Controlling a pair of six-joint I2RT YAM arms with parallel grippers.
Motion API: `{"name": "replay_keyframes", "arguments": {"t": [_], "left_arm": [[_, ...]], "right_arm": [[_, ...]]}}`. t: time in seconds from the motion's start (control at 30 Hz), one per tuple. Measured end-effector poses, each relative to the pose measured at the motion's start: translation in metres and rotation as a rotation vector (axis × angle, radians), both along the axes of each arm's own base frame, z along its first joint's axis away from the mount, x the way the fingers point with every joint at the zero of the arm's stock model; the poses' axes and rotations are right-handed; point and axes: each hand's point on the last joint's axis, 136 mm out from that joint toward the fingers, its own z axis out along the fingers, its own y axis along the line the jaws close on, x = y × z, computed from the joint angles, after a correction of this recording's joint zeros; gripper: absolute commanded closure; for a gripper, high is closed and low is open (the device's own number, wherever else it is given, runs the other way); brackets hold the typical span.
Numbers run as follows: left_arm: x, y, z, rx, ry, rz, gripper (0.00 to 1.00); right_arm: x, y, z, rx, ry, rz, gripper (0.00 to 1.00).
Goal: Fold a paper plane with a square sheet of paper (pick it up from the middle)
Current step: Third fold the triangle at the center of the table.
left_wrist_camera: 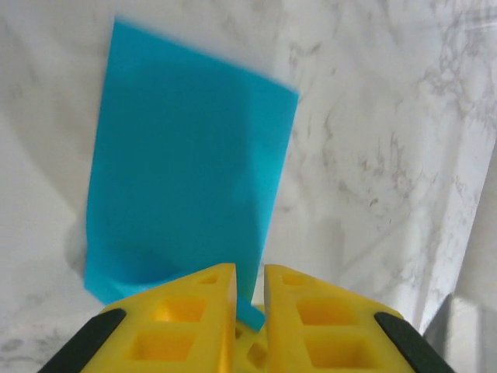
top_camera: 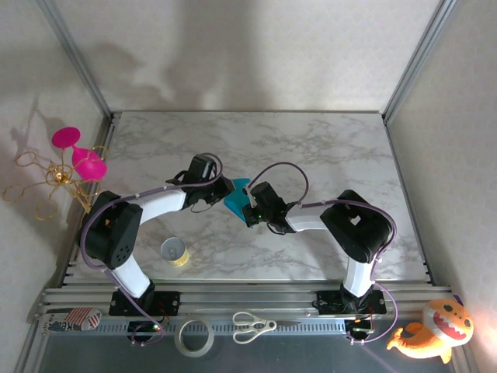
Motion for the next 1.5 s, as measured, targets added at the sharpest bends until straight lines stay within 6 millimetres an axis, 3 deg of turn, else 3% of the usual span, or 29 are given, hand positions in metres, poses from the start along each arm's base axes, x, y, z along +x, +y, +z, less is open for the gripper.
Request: {"name": "replay_keyframes", "arguments": {"t": [0.17,0.4,0.6,0.9,1.5], "left_arm": [[-0.027,-0.005,-0.024,-0.028,0.07,-0.009,0.84],[-0.034,-0.009,-0.027,-0.099,0.065,-0.014,0.83],[-0.028,-0.013,-0.022,-0.122,0.031,-0.017,0.83],[-0.028,-0.014,-0.039,-0.112,0.056,-0.018,0.83],[-0.029,-0.013,-0.041,-0.102,0.059,-0.024,0.84]], "right_arm": [[0.001,0.001,0.0,-0.001,0.004,0.001,1.0],[0.002,0.002,0.0,-0.004,0.007,0.001,1.0],[0.002,0.002,-0.001,-0.004,0.007,0.001,1.0],[0.004,0.004,-0.001,-0.002,0.008,0.002,1.0],[0.004,0.004,-0.001,-0.003,0.009,0.001,1.0]]}}
